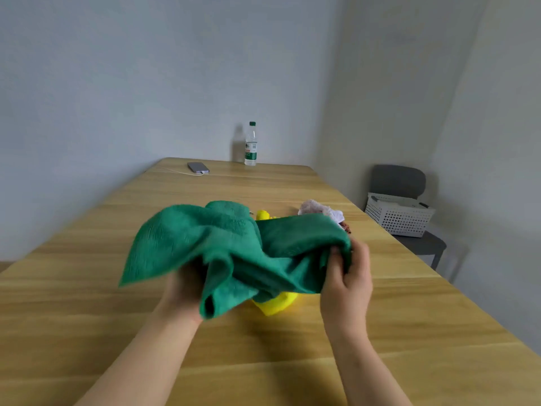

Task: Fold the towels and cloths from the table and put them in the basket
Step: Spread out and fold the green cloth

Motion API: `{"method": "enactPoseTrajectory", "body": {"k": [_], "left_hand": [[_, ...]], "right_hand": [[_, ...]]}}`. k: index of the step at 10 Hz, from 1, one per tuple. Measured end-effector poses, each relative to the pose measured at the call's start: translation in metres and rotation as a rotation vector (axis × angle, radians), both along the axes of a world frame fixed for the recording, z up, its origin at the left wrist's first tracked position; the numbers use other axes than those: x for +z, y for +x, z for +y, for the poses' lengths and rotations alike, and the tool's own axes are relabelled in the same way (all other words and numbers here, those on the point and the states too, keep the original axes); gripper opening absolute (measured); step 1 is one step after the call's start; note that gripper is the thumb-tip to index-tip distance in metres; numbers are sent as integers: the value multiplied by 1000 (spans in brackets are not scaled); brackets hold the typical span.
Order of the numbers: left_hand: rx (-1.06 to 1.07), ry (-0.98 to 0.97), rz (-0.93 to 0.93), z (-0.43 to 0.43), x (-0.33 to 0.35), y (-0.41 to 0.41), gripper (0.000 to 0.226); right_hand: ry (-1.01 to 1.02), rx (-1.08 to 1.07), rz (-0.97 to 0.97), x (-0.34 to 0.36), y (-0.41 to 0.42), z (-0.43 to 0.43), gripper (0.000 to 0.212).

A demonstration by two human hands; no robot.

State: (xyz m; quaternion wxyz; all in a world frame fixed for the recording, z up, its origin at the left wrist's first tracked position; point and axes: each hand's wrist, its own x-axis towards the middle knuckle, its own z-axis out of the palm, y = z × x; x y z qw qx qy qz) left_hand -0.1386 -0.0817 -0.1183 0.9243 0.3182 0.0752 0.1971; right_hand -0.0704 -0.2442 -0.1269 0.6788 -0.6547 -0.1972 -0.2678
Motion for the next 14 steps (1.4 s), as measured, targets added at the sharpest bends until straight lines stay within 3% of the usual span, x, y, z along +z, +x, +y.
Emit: {"method": "enactPoseTrajectory", "body": {"k": [1, 2, 3, 4, 5, 6, 7, 8, 9, 10, 11, 12, 13, 14], "left_hand": [[54, 91, 49, -9, -3, 3, 23], [-43, 115, 55, -17, -2, 20, 55], [-162, 279, 141, -27, -7, 19, 43], [-130, 770, 339, -33, -11, 24, 83], [-91, 1074, 330, -36, -18, 24, 39], [-65, 1197, 246, -32, -28, 27, 51], [-100, 1259, 177, -27, -34, 28, 59], [-16, 1263, 116, -28, -32, 28, 55], [144, 1180, 48, -36, -25, 26, 49], [-96, 1200, -88, -42, -29, 29, 59], [-246, 1391, -21, -52, -43, 32, 66], [24, 1507, 75, -60, -52, 42, 75], [150, 1687, 167, -58, -52, 51, 76], [-54, 2155, 515, -63, -51, 62, 49]], "right_hand": [[88, -61, -64, 8, -5, -16, 24], [116, -177, 127, 4, 5, -53, 24], [-188, -315, 458, -8, 15, -75, 8], [-639, -455, 652, -13, 10, -75, 45], [-981, -426, 340, -9, 5, -59, 62], [-1097, -299, 205, -12, 11, -43, 61], [-1145, -135, 226, -22, 17, -31, 55], [-905, -211, 92, -28, 21, -32, 37], [-332, -501, -24, -16, 21, -49, 28], [-345, -628, 356, -2, 30, -82, 35], [-591, -630, 489, -1, 29, -91, 46], [-923, -308, 408, -6, 20, -76, 45], [-1179, -91, 478, -23, 22, -62, 56], [-1270, -109, 474, -30, 39, -64, 58]]}}
